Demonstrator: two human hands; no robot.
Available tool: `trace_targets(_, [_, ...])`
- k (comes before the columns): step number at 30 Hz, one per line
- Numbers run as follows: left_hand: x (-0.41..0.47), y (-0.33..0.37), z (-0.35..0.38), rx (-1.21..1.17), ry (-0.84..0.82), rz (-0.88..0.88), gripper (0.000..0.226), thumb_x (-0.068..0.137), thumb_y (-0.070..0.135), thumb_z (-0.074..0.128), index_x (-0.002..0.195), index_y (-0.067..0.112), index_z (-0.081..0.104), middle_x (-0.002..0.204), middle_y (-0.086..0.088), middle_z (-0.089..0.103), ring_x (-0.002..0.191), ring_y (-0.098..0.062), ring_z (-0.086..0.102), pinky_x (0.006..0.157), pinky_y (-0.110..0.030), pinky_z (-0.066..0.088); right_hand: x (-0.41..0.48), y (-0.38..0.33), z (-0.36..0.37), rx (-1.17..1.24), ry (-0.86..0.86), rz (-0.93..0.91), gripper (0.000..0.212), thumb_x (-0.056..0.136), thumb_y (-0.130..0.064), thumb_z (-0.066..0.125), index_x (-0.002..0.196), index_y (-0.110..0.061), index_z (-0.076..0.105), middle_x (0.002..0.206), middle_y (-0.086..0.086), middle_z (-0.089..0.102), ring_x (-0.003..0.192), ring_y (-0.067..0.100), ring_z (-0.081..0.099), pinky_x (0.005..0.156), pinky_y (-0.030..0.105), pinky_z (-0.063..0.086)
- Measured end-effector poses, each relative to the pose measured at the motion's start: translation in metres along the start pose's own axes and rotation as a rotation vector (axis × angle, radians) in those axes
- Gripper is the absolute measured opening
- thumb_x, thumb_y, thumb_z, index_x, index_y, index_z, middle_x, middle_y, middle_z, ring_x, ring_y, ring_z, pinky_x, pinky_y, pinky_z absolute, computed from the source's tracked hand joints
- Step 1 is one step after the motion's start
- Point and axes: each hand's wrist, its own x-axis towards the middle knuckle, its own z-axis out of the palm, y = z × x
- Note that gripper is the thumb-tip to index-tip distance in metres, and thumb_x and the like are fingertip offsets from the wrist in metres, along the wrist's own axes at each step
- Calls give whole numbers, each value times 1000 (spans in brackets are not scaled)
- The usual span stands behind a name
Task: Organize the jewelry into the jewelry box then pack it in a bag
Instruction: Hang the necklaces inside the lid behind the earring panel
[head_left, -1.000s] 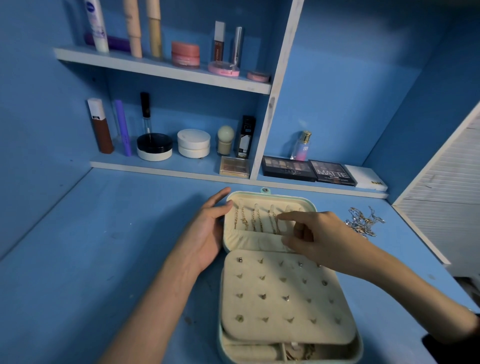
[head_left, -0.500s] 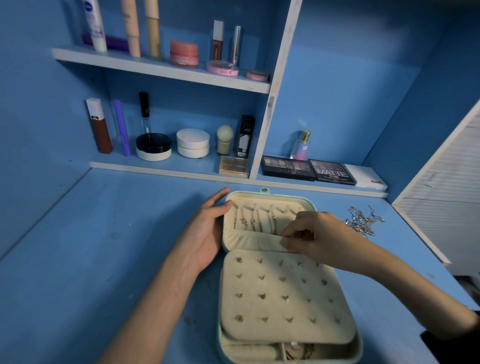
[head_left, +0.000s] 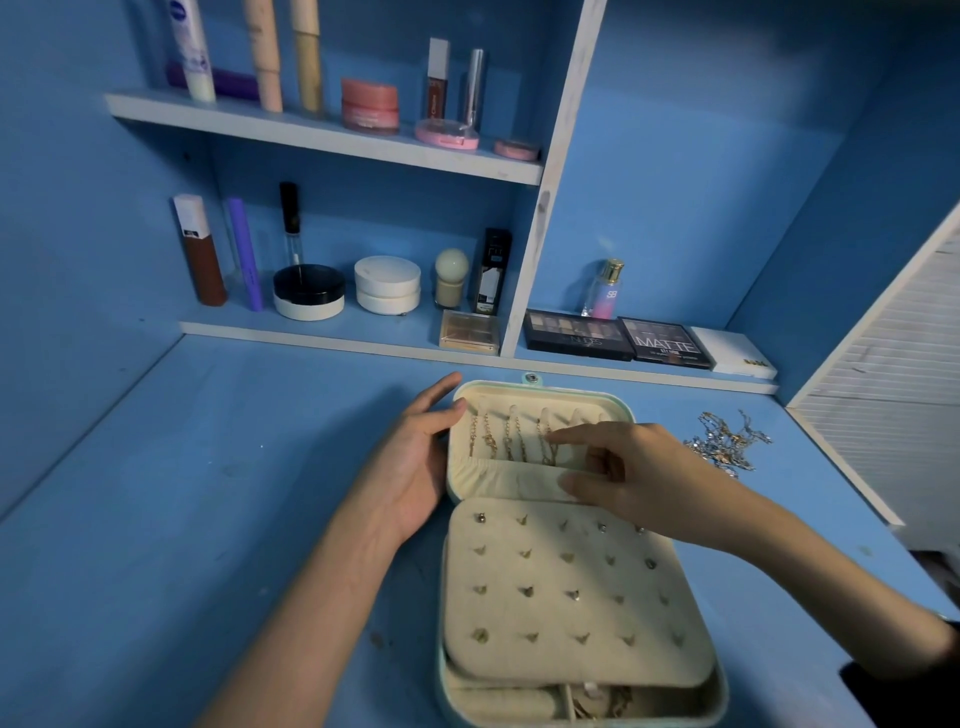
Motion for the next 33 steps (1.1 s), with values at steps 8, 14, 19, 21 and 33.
trace_targets(8, [0,0,0,-7,2,-3,42,94,3,46,133,18,50,88,-7,71,84,-20,65,64,-33,53,-3,1,-1,-4,29,-38,22,88,-27,61,108,-31,68,78,9,61,63,13,47,58,18,37])
trace_targets(14, [0,0,0,-5,-2,-10,41,94,3,46,132,19,51,86,-6,72,84,-20,66,61,-32,54,-5,1,-1,-28,28,-52,17,89,-28,61,101,-27,72,81,-9,59,70,5,52,63,10,37])
trace_targets(19, [0,0,1,-1,-1,-5,41,95,3,45,132,19,51,87,-6,72,85,-20,66,62,-32,53,-4,0,-3,-39,22,-56,15,88,-28,62,100,-28,71,80,-9,59,70,5,53,62,11,38])
trace_targets(21, [-1,0,1,-4,1,4,41,95,3,45,132,19,51,88,-6,72,85,-20,65,65,-33,51,-5,0,-5,-12,32,-53,13,88,-24,63,98,-28,69,72,-8,58,64,3,51,59,11,38])
trace_targets(33, [-1,0,1,20,6,9,41,94,4,46,133,19,51,95,-7,69,88,-20,64,69,-34,49,-1,35,-48,-5,118,172,25,86,-11,58,89,-37,57,78,-11,62,71,10,54,62,23,43])
